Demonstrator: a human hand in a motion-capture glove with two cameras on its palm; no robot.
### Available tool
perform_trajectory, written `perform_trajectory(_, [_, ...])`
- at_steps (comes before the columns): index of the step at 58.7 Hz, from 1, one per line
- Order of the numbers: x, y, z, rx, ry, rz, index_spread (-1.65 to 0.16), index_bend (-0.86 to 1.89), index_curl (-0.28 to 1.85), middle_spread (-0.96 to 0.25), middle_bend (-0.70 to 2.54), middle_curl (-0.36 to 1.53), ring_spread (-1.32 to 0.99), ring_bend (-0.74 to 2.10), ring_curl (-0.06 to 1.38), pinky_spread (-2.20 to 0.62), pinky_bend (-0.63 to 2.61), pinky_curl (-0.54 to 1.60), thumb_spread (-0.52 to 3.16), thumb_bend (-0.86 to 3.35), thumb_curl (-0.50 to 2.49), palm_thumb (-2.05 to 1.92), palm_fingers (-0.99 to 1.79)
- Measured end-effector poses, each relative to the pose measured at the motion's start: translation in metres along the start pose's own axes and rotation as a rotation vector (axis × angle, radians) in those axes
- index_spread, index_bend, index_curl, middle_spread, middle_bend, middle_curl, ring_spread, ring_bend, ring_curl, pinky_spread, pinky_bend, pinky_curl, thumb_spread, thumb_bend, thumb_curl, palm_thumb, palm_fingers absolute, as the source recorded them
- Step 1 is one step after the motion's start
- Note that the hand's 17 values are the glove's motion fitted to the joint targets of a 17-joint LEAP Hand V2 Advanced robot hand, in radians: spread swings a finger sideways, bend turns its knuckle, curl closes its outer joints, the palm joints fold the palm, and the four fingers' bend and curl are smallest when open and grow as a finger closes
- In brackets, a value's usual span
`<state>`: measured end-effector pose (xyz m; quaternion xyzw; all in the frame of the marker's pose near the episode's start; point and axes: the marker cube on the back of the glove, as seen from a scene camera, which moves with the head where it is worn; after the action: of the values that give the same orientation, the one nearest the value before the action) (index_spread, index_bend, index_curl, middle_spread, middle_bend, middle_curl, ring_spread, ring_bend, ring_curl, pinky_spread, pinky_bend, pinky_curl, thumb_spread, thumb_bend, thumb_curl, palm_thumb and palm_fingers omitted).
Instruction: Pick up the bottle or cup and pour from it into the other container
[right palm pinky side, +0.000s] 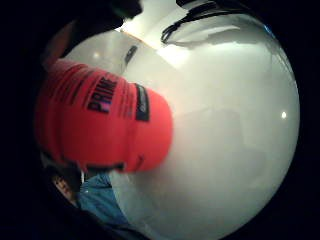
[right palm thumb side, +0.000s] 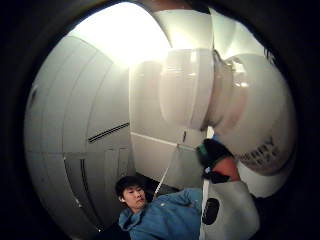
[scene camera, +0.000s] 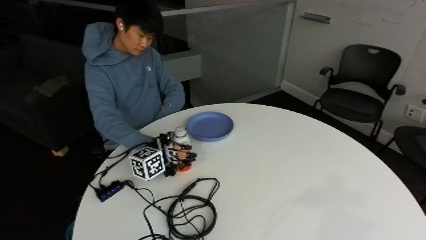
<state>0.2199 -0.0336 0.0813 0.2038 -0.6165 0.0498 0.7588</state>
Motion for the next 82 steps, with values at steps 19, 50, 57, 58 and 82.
perform_trajectory(19, [-0.002,-0.006,0.024,0.096,0.025,-0.014,-0.15,0.18,0.33,0.0,0.4,0.42,-0.09,0.54,0.33,0.01,0.51,0.25,0.53,-0.02,0.56,1.05,0.97])
perform_trajectory(50, [-0.074,-0.005,0.081,-0.212,0.471,-0.133,-0.11,0.12,0.34,-0.02,0.31,0.47,-0.15,0.43,0.4,-0.14,0.46,0.32,0.26,-0.03,0.68,1.05,1.08])
perform_trajectory(57, [-0.103,-0.009,0.107,-0.329,0.704,-0.185,-0.11,0.12,0.33,-0.02,0.31,0.47,-0.15,0.42,0.41,-0.14,0.46,0.33,0.25,-0.04,0.69,1.05,1.08])
perform_trajectory(58, [-0.107,-0.01,0.111,-0.344,0.739,-0.192,-0.11,0.12,0.33,-0.02,0.31,0.47,-0.15,0.42,0.41,-0.14,0.46,0.33,0.25,-0.04,0.69,1.05,1.08])
perform_trajectory(82, [-0.155,-0.019,0.197,-0.611,1.689,-0.315,-0.11,0.12,0.33,-0.02,0.3,0.49,-0.16,0.4,0.44,-0.15,0.43,0.35,0.23,-0.04,0.71,1.04,1.09])
